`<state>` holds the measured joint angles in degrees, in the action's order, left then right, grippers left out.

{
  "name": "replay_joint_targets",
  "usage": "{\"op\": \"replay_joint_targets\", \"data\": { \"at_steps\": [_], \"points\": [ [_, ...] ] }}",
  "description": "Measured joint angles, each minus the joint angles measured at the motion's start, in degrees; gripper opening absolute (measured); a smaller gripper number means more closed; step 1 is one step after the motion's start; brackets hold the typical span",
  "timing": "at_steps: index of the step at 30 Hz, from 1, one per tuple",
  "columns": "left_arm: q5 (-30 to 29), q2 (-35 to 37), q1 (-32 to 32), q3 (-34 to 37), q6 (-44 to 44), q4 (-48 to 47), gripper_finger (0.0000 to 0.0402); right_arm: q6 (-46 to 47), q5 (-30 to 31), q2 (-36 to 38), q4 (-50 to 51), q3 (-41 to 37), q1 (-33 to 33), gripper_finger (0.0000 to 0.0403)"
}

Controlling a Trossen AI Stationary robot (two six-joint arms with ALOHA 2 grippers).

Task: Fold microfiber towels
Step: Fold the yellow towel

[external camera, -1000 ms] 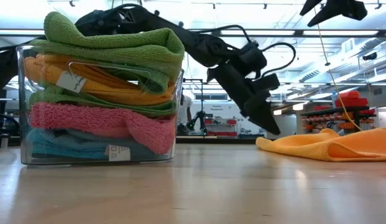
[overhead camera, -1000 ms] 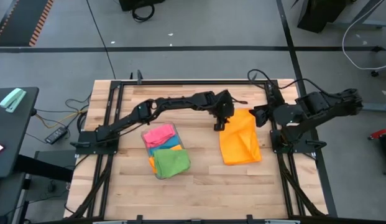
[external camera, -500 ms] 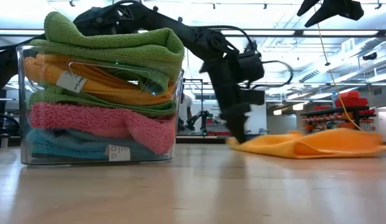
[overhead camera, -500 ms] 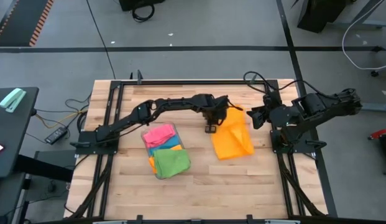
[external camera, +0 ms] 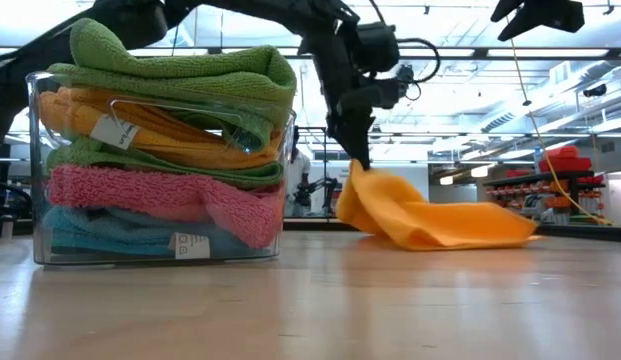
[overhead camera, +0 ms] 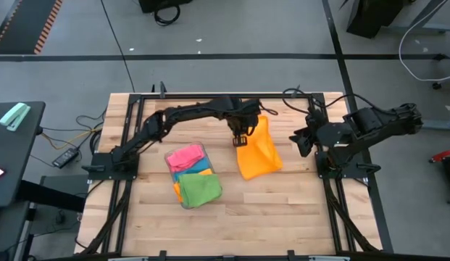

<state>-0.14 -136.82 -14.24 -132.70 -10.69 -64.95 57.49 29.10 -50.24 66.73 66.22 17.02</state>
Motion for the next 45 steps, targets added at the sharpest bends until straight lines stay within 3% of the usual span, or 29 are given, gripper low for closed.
{"op": "replay_joint_targets", "data": {
  "at_steps": [6,12,22,26,30,34,42,45],
  "points": [
    [2.8,0.1,-2.6,0.1,0.0,-4.0,0.0025,-1.1,1.4,1.1,0.5,0.0,0.0,0.0163],
    [6.8,-4.8,-2.5,0.3,-1.0,-8.4,0.0045,-1.0,2.2,1.1,0.4,0.0,0.0,0.0161],
    [7.9,-3.5,-2.2,0.1,-1.9,-12.6,0.0184,-0.4,2.2,1.1,0.2,0.0,0.0,0.0161],
    [7.9,-3.4,-3.9,0.1,-1.9,-16.7,0.0213,-0.2,2.2,1.0,0.2,0.0,0.0,0.0161],
    [7.9,-3.2,-5.6,0.1,-2.7,-18.2,0.021,-0.5,2.1,-0.9,-1.2,-2.3,0.0,0.0161],
    [7.7,-3.1,-6.9,0.1,-3.9,-18.0,0.0188,-2.5,0.8,-3.4,-9.0,-9.1,0.0,0.0161],
    [6.7,-2.6,-9.3,0.1,-3.8,-18.1,0.0142,-8.8,0.3,-8.9,-44.6,-27.9,-2.1,0.0161],
    [6.5,-1.0,-9.4,0.2,-3.2,-18.8,0.0127,-13.4,0.2,-13.4,-52.8,-31.7,-3.7,0.0161]
  ]
}}
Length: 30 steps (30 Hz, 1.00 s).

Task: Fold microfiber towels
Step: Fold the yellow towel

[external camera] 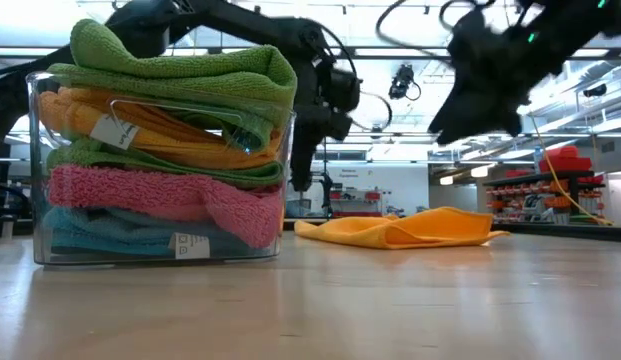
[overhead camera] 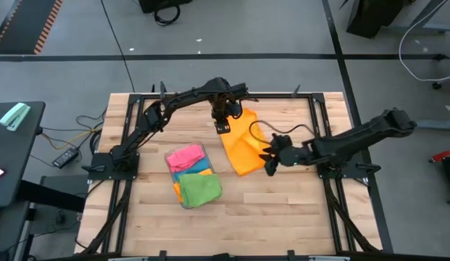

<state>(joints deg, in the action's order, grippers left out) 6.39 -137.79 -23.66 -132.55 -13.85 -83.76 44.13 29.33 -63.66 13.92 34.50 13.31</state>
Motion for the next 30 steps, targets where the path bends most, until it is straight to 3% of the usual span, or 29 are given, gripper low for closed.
{"op": "replay_joint_targets", "data": {
  "at_steps": [7,12,16,25,30],
  "points": [
    [-0.1,4.7,0.2,-0.1,0.1,0.4,0.011,-12.4,0.6,-15.5,-12.8,-1.0,-3.2,0.0161],
    [-0.2,7.4,-0.2,-0.1,1.0,0.0,0.0107,-11.2,0.4,-26.3,-17.3,0.6,-4.1,0.0161],
    [-0.3,9.3,-0.3,-0.1,0.8,-0.3,0.0107,-8.3,-3.7,-31.8,-21.5,0.8,-4.3,0.0161],
    [-0.3,10.7,-0.4,-0.1,-0.4,-0.7,0.0106,-1.1,-13.0,-33.4,-24.4,3.0,3.6,0.0161],
    [-0.3,10.7,-0.4,-0.1,-0.8,-0.7,0.0105,1.0,-14.2,-33.6,-21.5,7.8,8.7,0.0161]
  ]
}}
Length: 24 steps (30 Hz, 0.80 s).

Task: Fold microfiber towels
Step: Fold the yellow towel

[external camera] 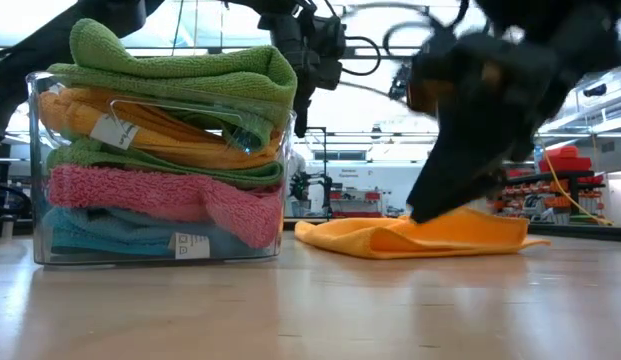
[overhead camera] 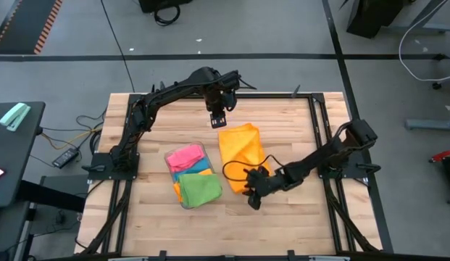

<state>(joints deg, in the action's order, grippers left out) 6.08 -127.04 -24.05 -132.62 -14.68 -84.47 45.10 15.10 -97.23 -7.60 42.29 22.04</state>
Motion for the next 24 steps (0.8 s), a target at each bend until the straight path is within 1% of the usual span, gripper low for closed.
{"op": "replay_joint_targets", "data": {
  "at_steps": [3,5,7,10,15,17,21,24],
  "points": [
    [0.0,0.0,0.0,0.0,-0.1,-0.1,0.0104,-1.3,0.0,2.9,8.7,4.2,0.4,0.0161],
    [0.0,0.0,0.2,0.0,-0.1,-0.3,0.0101,-3.7,0.5,5.6,16.6,6.9,-0.8,0.0161],
    [0.0,0.0,0.3,0.0,-0.1,-0.3,0.0099,-6.6,1.9,8.7,22.5,7.9,-2.8,0.0161],
    [0.0,0.0,0.5,0.0,0.1,-0.4,0.0096,-9.8,1.3,14.5,24.5,6.7,-8.5,0.0161],
    [0.1,0.0,0.7,0.0,0.1,-0.8,0.0097,-13.5,-6.0,22.6,23.6,1.1,-21.6,0.0161],
    [0.1,0.0,0.8,0.0,0.1,-0.9,0.0098,-14.0,-10.3,24.9,23.0,-0.9,-28.0,0.0161],
    [0.1,0.0,1.1,0.0,0.0,-0.7,0.0098,-14.0,-19.6,25.7,23.1,-2.3,-41.1,0.0161],
    [0.1,0.0,1.2,0.0,0.0,-0.7,0.0097,-14.8,-25.6,24.5,22.7,-2.3,-50.0,0.0161]
  ]
}}
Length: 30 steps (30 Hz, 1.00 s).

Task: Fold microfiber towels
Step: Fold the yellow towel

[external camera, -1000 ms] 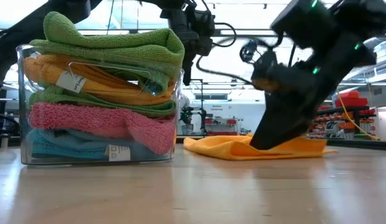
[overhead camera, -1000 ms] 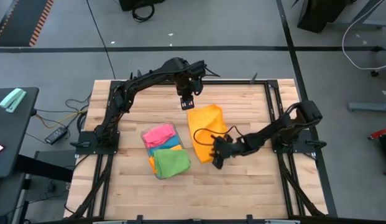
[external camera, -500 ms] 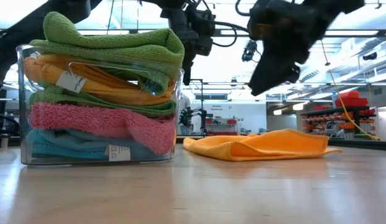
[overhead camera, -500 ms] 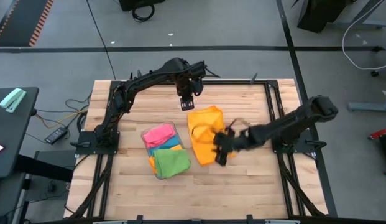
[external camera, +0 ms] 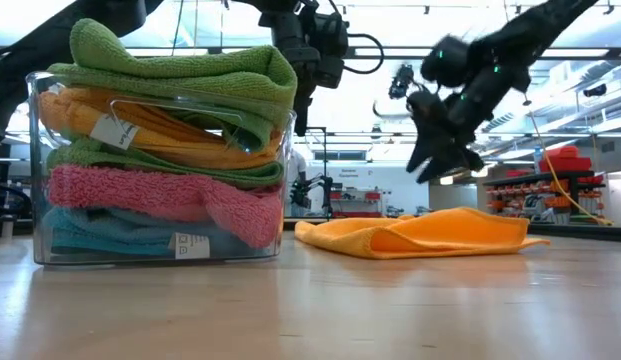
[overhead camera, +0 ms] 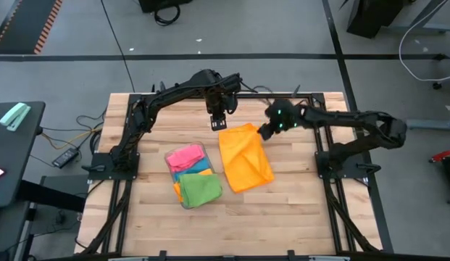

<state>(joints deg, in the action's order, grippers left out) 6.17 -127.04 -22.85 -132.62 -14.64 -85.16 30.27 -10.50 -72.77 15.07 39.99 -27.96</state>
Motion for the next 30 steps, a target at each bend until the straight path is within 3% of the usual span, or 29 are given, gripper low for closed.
{"op": "replay_joint_targets", "data": {
  "at_steps": [4,7,17,21,25,30],
  "points": [
    [0.0,0.0,-0.1,0.0,-0.1,0.0,0.0093,-1.8,-7.0,-3.6,0.2,0.0,-8.8,0.0161],
    [0.0,0.0,-0.2,0.0,-0.1,0.1,0.009,-4.4,-10.3,-7.1,0.3,0.0,-11.9,0.0161],
    [0.0,0.0,-0.2,0.0,-0.1,0.6,0.0089,-9.5,-12.5,-14.6,-4.9,0.0,-10.4,0.0161],
    [0.0,0.0,-0.2,0.0,-0.1,0.5,0.0082,-9.5,-9.9,-16.5,-7.2,0.0,-10.0,0.0158],
    [0.0,0.0,-0.2,0.0,-0.1,0.5,0.008,-10.8,-8.4,-16.9,-8.0,0.0,-10.0,0.0125],
    [0.0,0.0,-0.2,0.0,-0.1,0.5,0.0084,-12.7,-8.7,-16.9,-9.1,0.0,-9.3,0.0047]
  ]
}}
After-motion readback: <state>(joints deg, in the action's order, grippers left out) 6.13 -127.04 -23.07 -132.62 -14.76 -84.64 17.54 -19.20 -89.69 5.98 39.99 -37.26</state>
